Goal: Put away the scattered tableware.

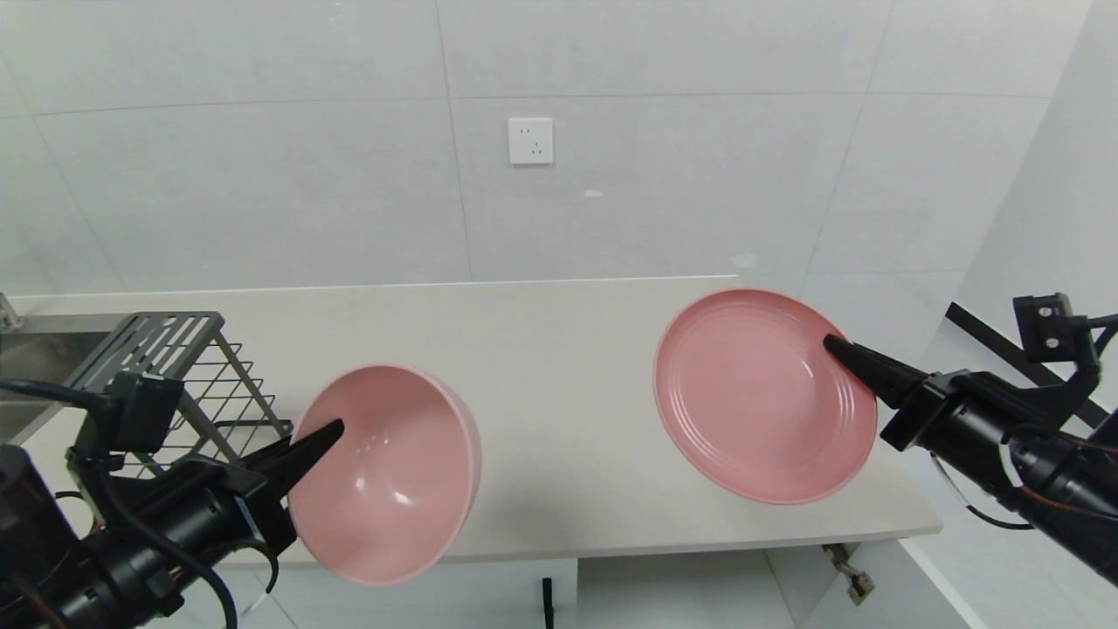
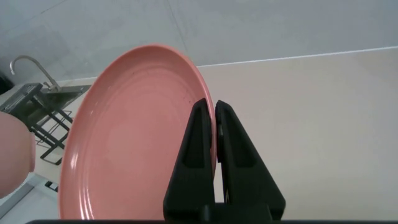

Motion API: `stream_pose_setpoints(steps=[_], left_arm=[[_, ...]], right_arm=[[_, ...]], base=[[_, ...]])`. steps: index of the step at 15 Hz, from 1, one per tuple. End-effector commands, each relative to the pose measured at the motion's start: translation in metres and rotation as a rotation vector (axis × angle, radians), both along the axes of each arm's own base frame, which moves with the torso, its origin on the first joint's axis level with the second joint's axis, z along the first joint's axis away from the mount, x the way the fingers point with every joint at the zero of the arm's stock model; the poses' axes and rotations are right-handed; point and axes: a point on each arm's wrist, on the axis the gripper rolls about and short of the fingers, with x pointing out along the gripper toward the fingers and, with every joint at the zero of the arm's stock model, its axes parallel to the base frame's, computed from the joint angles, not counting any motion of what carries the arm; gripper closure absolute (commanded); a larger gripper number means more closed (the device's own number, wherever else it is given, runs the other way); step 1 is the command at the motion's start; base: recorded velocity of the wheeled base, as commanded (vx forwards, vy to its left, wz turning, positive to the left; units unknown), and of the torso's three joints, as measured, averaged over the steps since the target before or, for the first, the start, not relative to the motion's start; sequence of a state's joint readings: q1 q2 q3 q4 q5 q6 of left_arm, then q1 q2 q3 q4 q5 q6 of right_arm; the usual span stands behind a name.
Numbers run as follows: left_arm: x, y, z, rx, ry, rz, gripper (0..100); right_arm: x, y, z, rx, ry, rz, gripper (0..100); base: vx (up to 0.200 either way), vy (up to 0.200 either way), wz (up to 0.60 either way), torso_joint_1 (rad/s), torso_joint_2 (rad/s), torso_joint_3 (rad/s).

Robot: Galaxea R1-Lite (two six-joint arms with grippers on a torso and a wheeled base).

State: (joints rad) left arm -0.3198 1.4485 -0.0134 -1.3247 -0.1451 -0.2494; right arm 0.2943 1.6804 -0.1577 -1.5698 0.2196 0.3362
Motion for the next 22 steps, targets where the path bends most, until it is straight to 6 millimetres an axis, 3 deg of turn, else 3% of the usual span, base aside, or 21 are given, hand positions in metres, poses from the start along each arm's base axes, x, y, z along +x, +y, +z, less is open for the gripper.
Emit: stream_pose_setpoints(steps=[1,4,7,11,18,22], left_arm=[[0.009,0.006,-0.002,-0.003,-0.004,0.056,100],[0.016,0.009,-0.001,-0.005,-0.045,0.156,100],[0.019,0.005,-0.006,-0.003,-0.031,0.147,100],[0.011,-0.009,-0.002,-0.029,-0.061,0.061,100],[0.004,-0.036,-0.010,0.076,-0.068,-0.050,100],[0.027,-0.051,-0.019,0.158,-0.094,-0.058,100]], right_arm=[[0.000,0.000,0.001,-0.001,-0.008,-0.002,100],[-0.002,0.000,-0.004,-0.077,-0.024,-0.001,100],[-0.003,0.001,-0.004,-0.079,-0.023,0.002,100],[-0.003,0.001,-0.004,-0.080,-0.024,0.005,100],[-0.006,0.005,-0.004,-0.082,-0.023,0.025,100],[-0.007,0.005,-0.005,-0.085,-0.021,0.026,100]], base=[[0.000,0.000,0.00,0.000,0.00,0.000],[0.000,0.000,0.00,0.000,0.00,0.000],[-0.067,0.000,0.00,0.001,0.00,0.004],[-0.200,0.000,0.00,0.004,0.00,-0.004],[0.000,0.000,0.00,0.000,0.00,0.000],[0.000,0.000,0.00,0.000,0.00,0.000]])
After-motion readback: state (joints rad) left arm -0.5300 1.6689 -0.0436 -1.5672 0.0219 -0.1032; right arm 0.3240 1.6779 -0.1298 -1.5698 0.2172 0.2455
